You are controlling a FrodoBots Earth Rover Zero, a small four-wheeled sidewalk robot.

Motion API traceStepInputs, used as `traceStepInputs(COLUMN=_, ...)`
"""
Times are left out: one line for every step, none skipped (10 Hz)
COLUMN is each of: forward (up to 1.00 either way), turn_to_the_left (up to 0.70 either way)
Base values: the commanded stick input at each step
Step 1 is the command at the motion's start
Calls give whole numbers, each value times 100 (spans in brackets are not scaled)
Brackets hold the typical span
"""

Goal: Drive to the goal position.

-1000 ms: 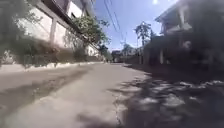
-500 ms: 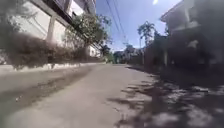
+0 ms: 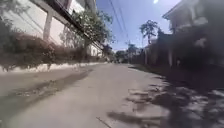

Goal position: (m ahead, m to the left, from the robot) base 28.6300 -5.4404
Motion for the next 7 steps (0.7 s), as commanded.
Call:
traceStepInputs(forward=100, turn_to_the_left=1)
traceStepInputs(forward=100, turn_to_the_left=1)
traceStepInputs(forward=100, turn_to_the_left=1)
traceStepInputs(forward=100, turn_to_the_left=1)
traceStepInputs(forward=100, turn_to_the_left=1)
traceStepInputs(forward=100, turn_to_the_left=1)
traceStepInputs(forward=100, turn_to_the_left=1)
